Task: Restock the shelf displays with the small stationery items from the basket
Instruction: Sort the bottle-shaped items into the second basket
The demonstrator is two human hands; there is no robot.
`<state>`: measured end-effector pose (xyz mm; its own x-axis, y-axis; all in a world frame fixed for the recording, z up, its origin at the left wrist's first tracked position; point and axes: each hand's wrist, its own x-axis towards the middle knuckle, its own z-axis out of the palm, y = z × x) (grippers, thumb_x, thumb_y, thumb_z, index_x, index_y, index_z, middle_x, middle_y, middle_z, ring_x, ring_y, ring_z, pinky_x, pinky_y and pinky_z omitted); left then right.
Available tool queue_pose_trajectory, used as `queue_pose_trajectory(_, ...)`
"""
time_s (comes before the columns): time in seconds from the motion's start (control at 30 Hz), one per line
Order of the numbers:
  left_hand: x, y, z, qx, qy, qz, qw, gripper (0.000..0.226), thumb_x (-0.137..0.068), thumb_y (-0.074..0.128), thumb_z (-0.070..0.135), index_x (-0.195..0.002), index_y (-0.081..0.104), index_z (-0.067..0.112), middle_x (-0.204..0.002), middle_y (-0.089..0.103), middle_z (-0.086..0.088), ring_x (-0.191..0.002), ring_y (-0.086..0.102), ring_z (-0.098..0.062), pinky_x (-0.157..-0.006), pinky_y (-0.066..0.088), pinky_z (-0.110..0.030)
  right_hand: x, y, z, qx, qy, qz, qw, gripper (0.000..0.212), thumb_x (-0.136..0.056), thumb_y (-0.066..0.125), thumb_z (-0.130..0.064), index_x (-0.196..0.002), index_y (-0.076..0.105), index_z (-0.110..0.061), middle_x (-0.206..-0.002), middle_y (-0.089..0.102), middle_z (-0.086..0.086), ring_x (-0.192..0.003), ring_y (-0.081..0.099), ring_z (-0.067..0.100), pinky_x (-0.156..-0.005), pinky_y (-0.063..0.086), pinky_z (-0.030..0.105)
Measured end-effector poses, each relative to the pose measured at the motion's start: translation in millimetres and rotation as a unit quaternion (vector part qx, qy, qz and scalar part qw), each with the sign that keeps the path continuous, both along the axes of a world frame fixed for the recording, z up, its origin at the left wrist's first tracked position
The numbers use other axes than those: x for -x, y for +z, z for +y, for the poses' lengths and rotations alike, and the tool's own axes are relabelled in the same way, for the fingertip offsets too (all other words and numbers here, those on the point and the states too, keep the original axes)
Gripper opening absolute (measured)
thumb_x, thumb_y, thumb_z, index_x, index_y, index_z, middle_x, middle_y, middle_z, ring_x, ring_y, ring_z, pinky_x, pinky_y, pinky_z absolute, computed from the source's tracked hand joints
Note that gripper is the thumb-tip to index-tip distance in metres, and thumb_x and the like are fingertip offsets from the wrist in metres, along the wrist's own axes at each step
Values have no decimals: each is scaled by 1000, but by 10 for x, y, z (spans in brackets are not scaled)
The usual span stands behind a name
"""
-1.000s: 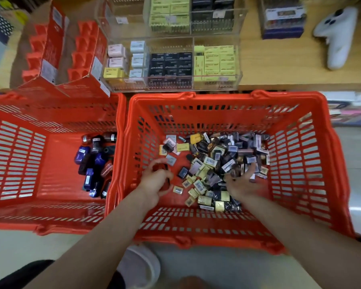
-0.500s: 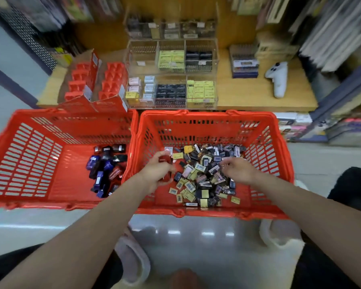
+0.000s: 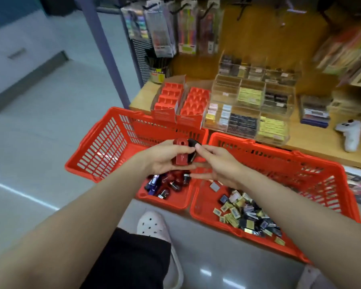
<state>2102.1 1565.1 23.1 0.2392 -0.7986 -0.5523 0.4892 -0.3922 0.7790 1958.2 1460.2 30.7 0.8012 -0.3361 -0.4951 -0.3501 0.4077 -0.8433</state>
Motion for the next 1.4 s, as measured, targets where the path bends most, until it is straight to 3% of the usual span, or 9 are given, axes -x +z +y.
queue_pose_trajectory(0.2, -791, -294, 300, -95, 4, -40, 995, 22, -94, 66, 19, -115, 68, 12, -115, 72, -6, -107, 69, -23, -81, 59, -42, -930, -355, 183, 25, 42, 70, 996, 29, -101, 51, -31, -112, 66, -8, -105, 71, 5, -96, 68, 19, -81, 60, 45)
queue_pose_trajectory(0.4, -1247, -966, 382, -239, 105, -125, 957, 14, -91, 65, 4, -88, 54, 12, -75, 54, -6, -61, 52, -14, -49, 49, -22, -1330, -1160, 74, 114, 64, 206, 970, 23, -101, 52, -18, -122, 57, -11, -108, 56, 7, -94, 61, 21, -81, 58, 49)
queue_pose_trajectory(0.5, -1240, -1397, 373, -264, 119, -99, 952, 20, -90, 54, -5, -83, 54, 13, -69, 51, -6, -58, 48, -14, -54, 44, -24, -1432, -1623, 65, 171, 111, 276, 939, 32, -96, 55, -9, -127, 57, -16, -109, 60, 9, -97, 65, 27, -83, 58, 50)
queue_pose_trajectory(0.63, -1154, -1879, 405, -292, 143, -115, 938, 28, -85, 56, -11, -103, 58, 11, -74, 54, -7, -62, 53, -18, -55, 51, -27, -1607, -2040, 43, 310, 200, 300, 880, 37, -92, 57, -12, -129, 61, -20, -128, 63, 11, -114, 62, 30, -92, 49, 32)
queue_pose_trajectory(0.83, -1176, -2194, 544, -316, 135, -96, 934, 32, -84, 67, -11, -109, 55, 6, -103, 61, -12, -96, 64, -28, -89, 57, -43, -1818, -2288, -17, 345, 230, 287, 863, 56, -92, 59, -11, -144, 45, -26, -131, 61, 7, -122, 56, 26, -101, 46, 30)
queue_pose_trajectory(1.0, -1171, -2234, 492, -308, 120, -114, 937, 38, -87, 65, -8, -119, 56, 10, -110, 59, -15, -96, 63, -28, -93, 55, -48, -1805, -2203, -24, 344, 254, 266, 864, 70, -88, 53, -2, -151, 31, -23, -140, 52, 10, -122, 55, 30, -98, 48, 34)
queue_pose_trajectory(1.13, -1282, -1992, 477, -302, 24, -139, 943, 64, -90, 65, -2, -145, 38, 15, -132, 53, -12, -114, 58, -29, -96, 53, -43, -1609, -1867, -66, 390, 273, 195, 858, 64, -86, 52, 2, -144, 42, -23, -139, 52, 9, -122, 53, 28, -98, 46, 32)
queue_pose_trajectory(1.3, -1416, -1245, 542, -306, -183, -331, 873, 39, -94, 58, 9, -133, 55, 10, -126, 61, -13, -107, 59, -28, -87, 49, -36, -1211, -1202, -180, 495, 306, 160, 797, 48, -84, 44, 4, -121, 64, -20, -123, 65, 3, -111, 61, 20, -84, 42, 18)
queue_pose_trajectory(1.4, -1322, -959, 698, -270, -206, -375, 863, 32, -95, 55, 10, -127, 60, 9, -107, 62, -10, -89, 54, -22, -69, 46, -28, -1073, -871, -144, 524, 317, 174, 771, 39, -87, 46, -1, -115, 67, -19, -116, 68, 3, -111, 61, 20, -88, 45, 21)
